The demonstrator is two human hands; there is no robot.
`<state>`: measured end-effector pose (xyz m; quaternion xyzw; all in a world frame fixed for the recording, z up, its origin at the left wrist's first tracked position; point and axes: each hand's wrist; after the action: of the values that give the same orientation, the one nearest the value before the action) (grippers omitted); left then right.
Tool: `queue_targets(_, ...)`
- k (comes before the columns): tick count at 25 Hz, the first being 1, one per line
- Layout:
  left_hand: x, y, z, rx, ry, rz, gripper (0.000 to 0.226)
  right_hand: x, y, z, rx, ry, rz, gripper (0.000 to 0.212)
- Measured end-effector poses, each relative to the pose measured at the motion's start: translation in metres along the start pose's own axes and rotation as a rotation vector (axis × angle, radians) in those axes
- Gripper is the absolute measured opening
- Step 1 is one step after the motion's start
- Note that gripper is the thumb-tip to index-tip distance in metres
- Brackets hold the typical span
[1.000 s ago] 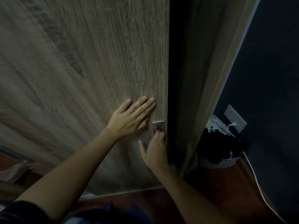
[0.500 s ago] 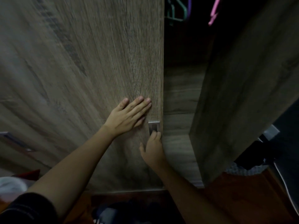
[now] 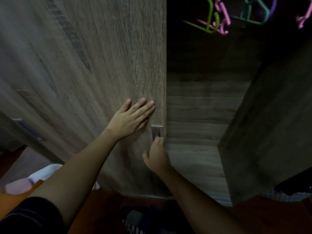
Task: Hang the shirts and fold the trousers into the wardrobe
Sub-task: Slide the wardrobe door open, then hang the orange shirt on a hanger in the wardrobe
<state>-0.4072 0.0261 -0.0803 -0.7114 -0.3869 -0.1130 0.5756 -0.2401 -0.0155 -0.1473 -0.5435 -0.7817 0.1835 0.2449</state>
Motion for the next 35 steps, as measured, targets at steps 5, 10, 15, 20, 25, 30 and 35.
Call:
queue_targets(5, -0.024, -0.017, -0.006, -0.021, -0.061, -0.040, 0.063, 0.006, -0.017, 0.010, 0.041, -0.158, -0.081, 0.062)
queue_targets(10, -0.040, -0.031, -0.018, -0.079, -0.184, -0.073, 0.066, 0.008, -0.030, 0.015, 0.049, -0.268, -0.119, 0.070)
queue_targets(15, -0.024, -0.029, -0.049, -0.239, -0.306, -0.182, 0.059, 0.007, -0.021, 0.016, 0.173, -0.265, -0.052, 0.075)
queue_targets(20, -0.076, -0.014, -0.124, -0.269, -0.591, -0.617, 0.062, -0.020, -0.029, 0.033, 0.174, -0.467, -0.110, 0.051)
queue_targets(25, -0.168, -0.030, -0.225, -0.182, -0.781, -1.188, 0.069, -0.028, -0.105, 0.037, 0.287, -0.392, -0.403, 0.029)
queue_targets(30, -0.242, -0.039, -0.276, -0.064, -0.958, -1.627, 0.059, -0.064, -0.198, 0.068, 0.350, -0.463, -0.592, 0.034)
queue_targets(35, -0.257, -0.032, -0.278, -0.079, -0.861, -1.600, 0.062, -0.091, -0.230, 0.101, 0.302, -0.461, -0.600, 0.025)
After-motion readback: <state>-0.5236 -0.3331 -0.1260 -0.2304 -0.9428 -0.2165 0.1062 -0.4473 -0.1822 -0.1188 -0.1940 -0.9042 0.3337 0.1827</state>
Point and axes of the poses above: each hand's wrist, its own x-axis towards the middle knuckle, its own z-axis out of the palm, y = z × x, and after that the axes turned 4 degrees about y, right-handed
